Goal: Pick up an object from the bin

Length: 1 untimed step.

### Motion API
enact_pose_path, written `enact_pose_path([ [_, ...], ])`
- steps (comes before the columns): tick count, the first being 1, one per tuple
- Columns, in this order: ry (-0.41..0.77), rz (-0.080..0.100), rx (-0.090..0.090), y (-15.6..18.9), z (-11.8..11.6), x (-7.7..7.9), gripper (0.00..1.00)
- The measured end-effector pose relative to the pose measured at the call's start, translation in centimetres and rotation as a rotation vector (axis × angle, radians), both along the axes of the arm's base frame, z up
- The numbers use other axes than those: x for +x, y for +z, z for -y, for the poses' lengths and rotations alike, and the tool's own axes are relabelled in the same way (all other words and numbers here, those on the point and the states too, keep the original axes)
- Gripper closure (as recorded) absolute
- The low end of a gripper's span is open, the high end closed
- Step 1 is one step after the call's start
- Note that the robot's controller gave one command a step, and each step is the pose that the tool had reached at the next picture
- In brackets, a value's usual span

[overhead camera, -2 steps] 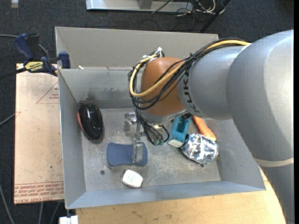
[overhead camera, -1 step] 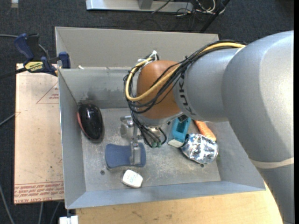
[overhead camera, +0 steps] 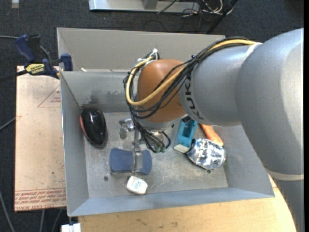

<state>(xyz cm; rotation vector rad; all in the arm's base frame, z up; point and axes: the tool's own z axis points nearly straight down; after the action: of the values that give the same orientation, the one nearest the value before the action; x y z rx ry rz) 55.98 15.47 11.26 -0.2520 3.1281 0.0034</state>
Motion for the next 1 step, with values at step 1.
enact_pose_path([
  [1,-0.017,-0.005,0.002,-3.04,0.23,-0.86,0.00],
])
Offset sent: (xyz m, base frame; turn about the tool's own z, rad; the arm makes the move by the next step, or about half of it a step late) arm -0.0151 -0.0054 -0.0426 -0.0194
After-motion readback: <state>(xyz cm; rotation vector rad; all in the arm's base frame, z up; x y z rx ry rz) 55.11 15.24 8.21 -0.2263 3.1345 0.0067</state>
